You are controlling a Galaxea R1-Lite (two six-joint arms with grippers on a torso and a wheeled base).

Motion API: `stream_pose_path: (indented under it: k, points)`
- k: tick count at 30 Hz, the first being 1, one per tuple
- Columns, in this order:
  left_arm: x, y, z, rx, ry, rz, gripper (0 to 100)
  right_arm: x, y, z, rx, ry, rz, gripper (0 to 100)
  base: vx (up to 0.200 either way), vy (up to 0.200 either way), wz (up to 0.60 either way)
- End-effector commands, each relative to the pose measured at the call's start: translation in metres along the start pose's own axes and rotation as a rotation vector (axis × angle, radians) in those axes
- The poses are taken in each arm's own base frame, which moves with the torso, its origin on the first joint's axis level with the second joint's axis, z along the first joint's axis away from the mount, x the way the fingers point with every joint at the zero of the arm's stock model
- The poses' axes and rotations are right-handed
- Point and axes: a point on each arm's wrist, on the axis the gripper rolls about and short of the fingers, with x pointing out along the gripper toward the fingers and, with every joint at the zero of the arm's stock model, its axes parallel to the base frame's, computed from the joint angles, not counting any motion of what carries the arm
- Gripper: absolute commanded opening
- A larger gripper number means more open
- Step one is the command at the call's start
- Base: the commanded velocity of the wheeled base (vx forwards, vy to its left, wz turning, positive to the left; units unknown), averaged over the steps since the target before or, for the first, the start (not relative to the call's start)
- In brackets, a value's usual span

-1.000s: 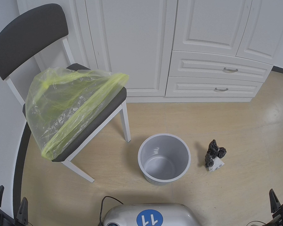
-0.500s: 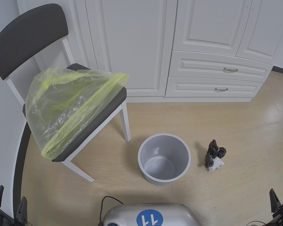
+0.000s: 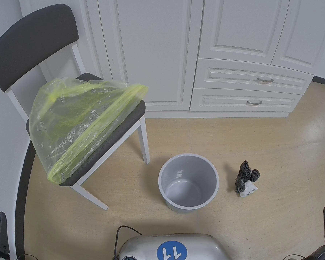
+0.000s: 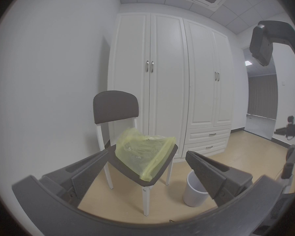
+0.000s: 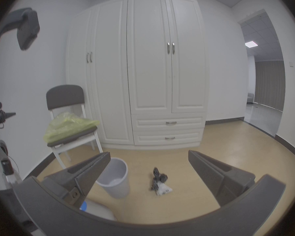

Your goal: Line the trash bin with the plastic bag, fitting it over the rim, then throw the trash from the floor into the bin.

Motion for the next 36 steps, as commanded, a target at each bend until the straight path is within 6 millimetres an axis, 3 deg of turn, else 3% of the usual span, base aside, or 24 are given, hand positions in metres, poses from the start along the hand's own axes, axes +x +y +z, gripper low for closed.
stream_pose_path:
  k: [1,7,14,23,30,36]
  points:
    - [0.019,0.001,0.016,0.021,0.107,-0.057,100,0.018,0.0,0.043,0.025,0.066,0.031,100,0.0,0.0,0.0]
    - [0.058,0.003,0.036,0.014,0.243,-0.052,100,0.057,-0.001,0.067,0.029,0.194,0.036,100,0.0,0.0,0.0]
    - [0.09,0.005,0.034,0.012,0.342,-0.03,100,0.095,-0.002,0.088,0.033,0.207,0.045,100,0.0,0.0,0.0]
    - [0.138,0.016,0.032,0.046,0.351,0.067,100,0.136,-0.003,0.086,0.075,0.229,0.035,100,0.0,0.0,0.0]
    - [0.191,0.027,0.026,0.091,0.29,0.152,100,0.172,0.0,0.082,0.1,0.2,0.024,100,0.0,0.0,0.0]
    - [0.229,0.022,0.013,0.093,0.287,0.236,100,0.195,0.021,0.081,0.147,0.136,-0.005,100,0.0,0.0,0.0]
